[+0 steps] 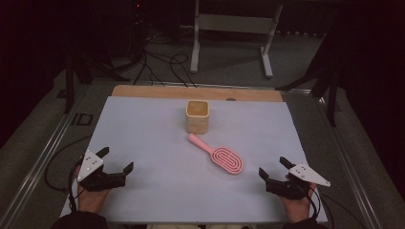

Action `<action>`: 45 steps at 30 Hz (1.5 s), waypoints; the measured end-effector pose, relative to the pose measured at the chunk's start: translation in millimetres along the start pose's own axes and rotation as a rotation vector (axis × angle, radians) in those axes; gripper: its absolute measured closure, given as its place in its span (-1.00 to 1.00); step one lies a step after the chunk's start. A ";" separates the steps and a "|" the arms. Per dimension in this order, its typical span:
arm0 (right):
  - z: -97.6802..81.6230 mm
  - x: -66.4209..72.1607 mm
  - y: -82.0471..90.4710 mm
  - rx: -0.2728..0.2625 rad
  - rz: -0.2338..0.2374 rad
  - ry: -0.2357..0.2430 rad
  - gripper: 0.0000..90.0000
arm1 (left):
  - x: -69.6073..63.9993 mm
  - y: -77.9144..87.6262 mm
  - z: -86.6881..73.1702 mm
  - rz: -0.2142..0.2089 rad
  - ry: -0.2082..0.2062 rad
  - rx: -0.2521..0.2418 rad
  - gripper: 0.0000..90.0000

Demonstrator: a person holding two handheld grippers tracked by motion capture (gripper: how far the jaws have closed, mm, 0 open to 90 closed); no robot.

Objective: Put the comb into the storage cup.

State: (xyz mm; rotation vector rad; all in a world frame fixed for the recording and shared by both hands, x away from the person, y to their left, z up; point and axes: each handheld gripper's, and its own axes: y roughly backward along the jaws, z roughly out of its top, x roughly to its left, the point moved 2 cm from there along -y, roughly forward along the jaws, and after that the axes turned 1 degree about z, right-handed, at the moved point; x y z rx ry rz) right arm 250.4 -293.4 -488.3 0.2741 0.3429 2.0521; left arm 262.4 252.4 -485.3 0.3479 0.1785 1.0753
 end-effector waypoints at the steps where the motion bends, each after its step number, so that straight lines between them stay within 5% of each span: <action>1: 0.2 0.6 -0.1 0.002 0.002 -0.002 -0.80 | -0.1 -0.1 -0.3 0.001 0.000 -0.001 -1.00; 13: 5.7 8.9 -5.3 0.004 0.047 -0.001 -0.80 | -3.1 -4.0 -1.6 0.009 -0.007 -0.004 -1.00; 18: 9.5 17.3 -11.0 0.010 0.092 -0.022 -0.80 | -4.1 -6.0 -2.4 0.008 -0.013 -0.003 -1.00; 29: 14.4 42.5 -21.9 0.033 0.156 0.019 -0.75 | -4.6 -5.3 -3.4 0.026 -0.008 -0.005 -1.00; 38: 18.7 61.8 -44.8 0.126 0.158 0.053 -0.54 | -2.7 -4.5 -3.9 0.037 0.003 -0.002 -1.00; 45: 24.6 76.7 -60.8 0.143 0.189 0.070 -0.45 | -1.2 -4.2 -5.1 0.038 0.012 -0.007 -1.00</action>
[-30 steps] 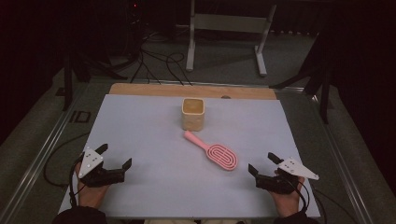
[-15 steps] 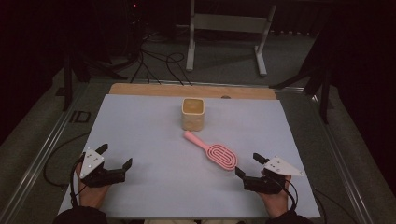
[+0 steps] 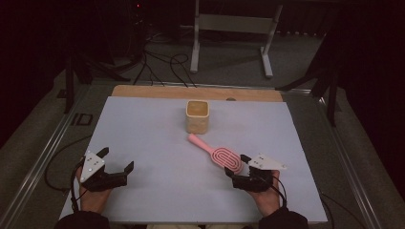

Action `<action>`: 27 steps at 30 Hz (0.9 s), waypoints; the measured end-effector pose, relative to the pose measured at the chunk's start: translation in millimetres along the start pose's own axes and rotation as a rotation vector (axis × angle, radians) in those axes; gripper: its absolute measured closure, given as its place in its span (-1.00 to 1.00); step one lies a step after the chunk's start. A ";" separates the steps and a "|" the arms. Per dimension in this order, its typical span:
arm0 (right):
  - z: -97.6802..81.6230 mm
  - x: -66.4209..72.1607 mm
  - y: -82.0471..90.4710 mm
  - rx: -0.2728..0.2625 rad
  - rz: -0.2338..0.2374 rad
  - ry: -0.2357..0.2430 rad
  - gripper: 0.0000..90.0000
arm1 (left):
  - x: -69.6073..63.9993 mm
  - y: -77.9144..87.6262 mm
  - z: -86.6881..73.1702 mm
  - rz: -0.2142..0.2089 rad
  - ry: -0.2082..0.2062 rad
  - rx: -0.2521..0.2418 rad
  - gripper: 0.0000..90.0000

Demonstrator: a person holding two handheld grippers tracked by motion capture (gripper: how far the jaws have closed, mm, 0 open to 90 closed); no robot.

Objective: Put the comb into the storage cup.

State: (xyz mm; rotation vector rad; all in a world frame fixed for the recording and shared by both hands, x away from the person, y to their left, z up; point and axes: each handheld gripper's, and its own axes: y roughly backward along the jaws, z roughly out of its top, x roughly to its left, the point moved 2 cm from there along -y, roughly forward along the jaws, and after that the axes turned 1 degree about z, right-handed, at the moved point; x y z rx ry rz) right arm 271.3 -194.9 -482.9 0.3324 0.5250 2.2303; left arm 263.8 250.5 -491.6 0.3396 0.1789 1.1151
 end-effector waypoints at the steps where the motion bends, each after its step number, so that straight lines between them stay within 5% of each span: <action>1: 2.5 4.5 -5.1 0.013 -0.005 0.011 -0.39 | 0.1 -0.2 -0.2 -0.001 0.001 0.001 -1.00; 17: 2.8 26.6 -40.9 0.082 0.025 0.067 0.40 | -0.4 -2.4 -1.7 -0.009 0.001 0.007 -1.00; 21: 0.5 30.8 -49.7 0.103 -0.005 0.083 0.99 | 0.1 -2.2 -1.9 -0.007 0.007 0.005 -1.00; 27: -4.4 32.1 -58.1 0.163 -0.003 0.087 1.00 | 0.6 -1.5 -1.5 -0.010 0.010 0.001 -1.00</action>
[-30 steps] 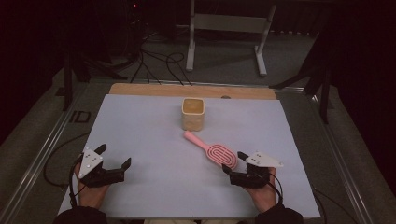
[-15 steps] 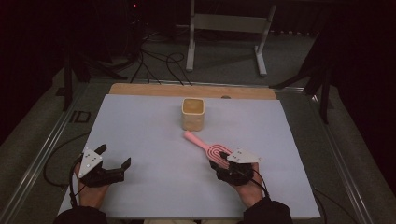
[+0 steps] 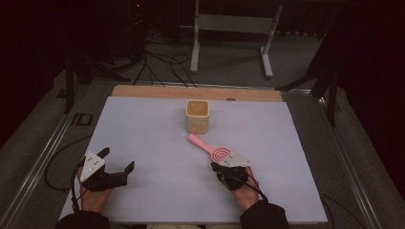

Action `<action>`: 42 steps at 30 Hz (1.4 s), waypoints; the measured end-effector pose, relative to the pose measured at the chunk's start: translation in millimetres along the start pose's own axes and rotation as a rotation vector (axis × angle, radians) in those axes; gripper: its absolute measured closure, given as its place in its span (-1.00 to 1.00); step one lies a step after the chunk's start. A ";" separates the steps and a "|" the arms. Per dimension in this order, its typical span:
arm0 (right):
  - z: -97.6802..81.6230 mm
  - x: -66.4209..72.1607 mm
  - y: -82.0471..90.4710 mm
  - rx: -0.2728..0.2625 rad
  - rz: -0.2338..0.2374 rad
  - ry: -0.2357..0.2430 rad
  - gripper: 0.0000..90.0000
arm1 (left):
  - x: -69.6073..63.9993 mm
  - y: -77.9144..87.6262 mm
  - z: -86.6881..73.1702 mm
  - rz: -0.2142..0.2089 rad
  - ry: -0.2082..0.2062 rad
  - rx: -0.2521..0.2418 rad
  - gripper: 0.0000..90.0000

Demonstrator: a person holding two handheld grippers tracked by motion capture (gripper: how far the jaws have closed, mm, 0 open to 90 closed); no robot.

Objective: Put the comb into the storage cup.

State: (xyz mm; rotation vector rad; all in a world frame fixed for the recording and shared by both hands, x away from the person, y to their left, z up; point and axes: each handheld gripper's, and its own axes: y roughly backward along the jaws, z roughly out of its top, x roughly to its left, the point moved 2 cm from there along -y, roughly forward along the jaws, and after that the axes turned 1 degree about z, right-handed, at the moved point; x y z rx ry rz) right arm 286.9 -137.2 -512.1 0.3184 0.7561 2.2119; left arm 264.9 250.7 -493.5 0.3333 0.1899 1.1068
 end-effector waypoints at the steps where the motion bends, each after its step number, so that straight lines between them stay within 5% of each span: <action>1: -0.8 -0.2 -1.3 0.009 -0.003 0.006 1.00 | 0.0 0.0 0.0 0.001 0.000 0.000 -1.00; 24: -6.1 -7.7 -10.4 0.091 -0.030 0.005 1.00 | 0.4 0.9 0.2 0.002 0.008 -0.009 -0.97; 42: -7.0 -29.4 -14.9 0.126 -0.068 -0.072 1.00 | 1.2 0.9 0.0 0.003 0.016 -0.008 -0.97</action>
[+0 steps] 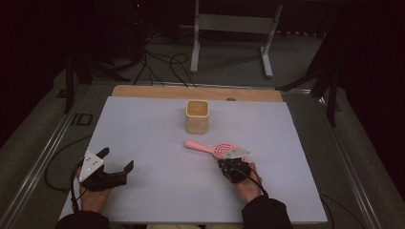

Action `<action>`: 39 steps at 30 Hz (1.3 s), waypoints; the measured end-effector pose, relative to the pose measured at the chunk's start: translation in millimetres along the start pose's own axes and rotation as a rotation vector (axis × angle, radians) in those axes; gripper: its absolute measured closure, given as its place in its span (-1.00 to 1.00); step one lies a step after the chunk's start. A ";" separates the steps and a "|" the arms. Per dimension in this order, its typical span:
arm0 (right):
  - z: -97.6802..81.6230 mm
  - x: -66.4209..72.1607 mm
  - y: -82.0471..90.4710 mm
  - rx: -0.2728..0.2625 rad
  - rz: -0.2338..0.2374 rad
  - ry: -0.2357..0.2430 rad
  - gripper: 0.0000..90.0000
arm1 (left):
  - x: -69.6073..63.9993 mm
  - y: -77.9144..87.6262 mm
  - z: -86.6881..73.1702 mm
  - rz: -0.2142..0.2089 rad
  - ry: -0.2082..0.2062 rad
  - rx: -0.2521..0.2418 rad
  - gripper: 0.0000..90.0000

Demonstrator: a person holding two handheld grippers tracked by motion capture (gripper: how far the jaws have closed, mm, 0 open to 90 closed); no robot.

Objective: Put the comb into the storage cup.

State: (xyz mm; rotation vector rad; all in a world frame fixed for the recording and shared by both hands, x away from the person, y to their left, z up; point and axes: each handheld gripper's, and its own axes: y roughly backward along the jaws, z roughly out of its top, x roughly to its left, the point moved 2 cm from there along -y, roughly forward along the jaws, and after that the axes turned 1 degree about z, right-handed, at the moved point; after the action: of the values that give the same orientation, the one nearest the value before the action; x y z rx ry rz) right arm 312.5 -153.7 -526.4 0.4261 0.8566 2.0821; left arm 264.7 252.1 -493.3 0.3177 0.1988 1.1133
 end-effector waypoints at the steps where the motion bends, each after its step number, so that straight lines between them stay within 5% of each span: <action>1: 0.1 -1.8 -0.3 0.003 -0.002 -0.010 1.00 | 0.1 0.0 0.0 0.000 0.000 0.000 -0.97; 14: 2.5 -32.4 -3.2 0.005 -0.029 -0.159 1.00 | 0.1 -0.8 -0.5 0.002 0.004 0.003 -0.96; 32: 41.0 -60.6 -22.9 0.051 -0.090 -0.186 1.00 | 0.6 -0.5 -0.4 0.003 0.006 0.001 -0.95; 39: 38.5 -66.2 -38.0 0.077 -0.092 -0.190 1.00 | 0.7 -1.0 -0.7 0.001 0.005 0.004 -0.95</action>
State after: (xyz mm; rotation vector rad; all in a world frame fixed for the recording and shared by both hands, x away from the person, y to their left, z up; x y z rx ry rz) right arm 395.6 -174.0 -525.8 0.6043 0.8295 1.8954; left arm 265.6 252.4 -494.2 0.3192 0.2052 1.1145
